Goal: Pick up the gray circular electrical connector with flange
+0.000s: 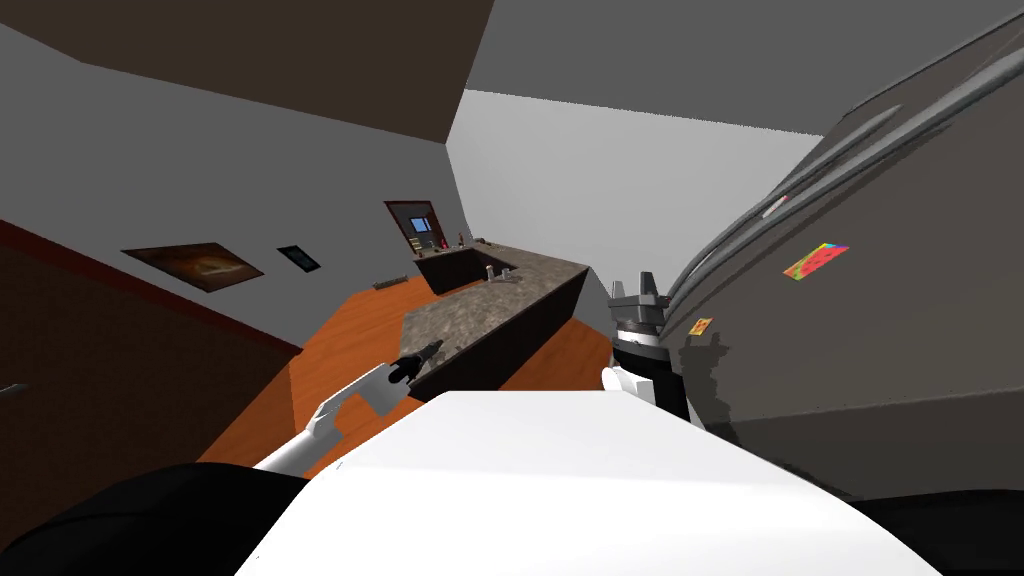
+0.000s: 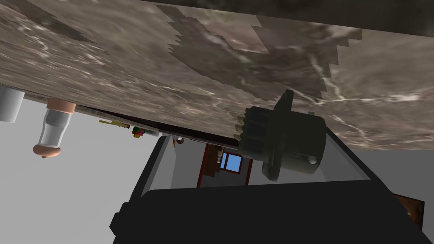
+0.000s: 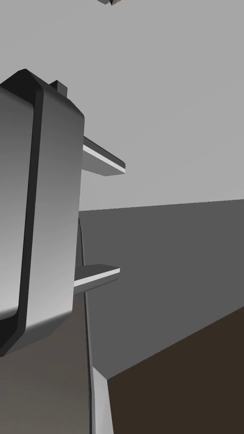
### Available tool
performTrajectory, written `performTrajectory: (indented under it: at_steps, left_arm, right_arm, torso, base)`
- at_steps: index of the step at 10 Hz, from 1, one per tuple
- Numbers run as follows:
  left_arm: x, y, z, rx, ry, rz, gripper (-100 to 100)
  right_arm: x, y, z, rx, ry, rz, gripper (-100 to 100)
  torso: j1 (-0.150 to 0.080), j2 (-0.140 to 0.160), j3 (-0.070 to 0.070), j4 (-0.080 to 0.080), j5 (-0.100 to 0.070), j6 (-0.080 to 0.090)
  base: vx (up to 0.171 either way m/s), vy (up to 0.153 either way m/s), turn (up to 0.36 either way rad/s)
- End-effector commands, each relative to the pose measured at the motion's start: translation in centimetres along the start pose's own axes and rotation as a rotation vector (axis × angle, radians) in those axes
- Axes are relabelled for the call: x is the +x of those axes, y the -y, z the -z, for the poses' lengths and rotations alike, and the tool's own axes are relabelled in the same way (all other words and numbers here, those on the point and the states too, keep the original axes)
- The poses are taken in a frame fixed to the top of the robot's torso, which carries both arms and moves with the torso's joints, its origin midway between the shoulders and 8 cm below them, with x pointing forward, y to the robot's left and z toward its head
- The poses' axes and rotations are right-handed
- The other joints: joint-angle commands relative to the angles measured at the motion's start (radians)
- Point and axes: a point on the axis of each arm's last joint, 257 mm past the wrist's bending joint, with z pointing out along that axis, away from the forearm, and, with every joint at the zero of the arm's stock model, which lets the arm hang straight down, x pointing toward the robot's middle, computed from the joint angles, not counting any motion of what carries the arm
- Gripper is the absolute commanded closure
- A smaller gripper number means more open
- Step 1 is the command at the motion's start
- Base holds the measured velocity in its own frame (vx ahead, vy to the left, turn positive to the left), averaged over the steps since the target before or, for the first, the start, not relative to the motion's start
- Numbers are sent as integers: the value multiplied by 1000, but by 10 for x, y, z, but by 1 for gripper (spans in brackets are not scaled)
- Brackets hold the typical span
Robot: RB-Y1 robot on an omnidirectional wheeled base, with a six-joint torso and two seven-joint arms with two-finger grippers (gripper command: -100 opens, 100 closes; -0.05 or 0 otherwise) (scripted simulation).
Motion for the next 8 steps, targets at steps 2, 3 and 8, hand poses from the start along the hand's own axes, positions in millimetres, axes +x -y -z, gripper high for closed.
performTrajectory:
  at_steps: [2, 3, 8]
  left_arm:
    - [-12, -19, -12, -52, 21, 38, -100]
    - [-21, -23, -17, -69, 33, 63, -100]
    - [-42, -57, -35, -161, 65, 143, -100]
  right_arm:
    - [0, 0, 0, 0, 0, 0, 0]
    - [0, 0, 0, 0, 0, 0, 0]
    - [0, 0, 0, 0, 0, 0, 0]
  torso:
    - [-1, -1, 0, 0, 0, -1]
    - [-2, -2, -1, 0, 0, 0]
    - [-2, -5, -3, -1, 0, 0]
  base:
    - [-145, 24, -217]
    - [-156, 27, -389]
    - [-122, -1, -242]
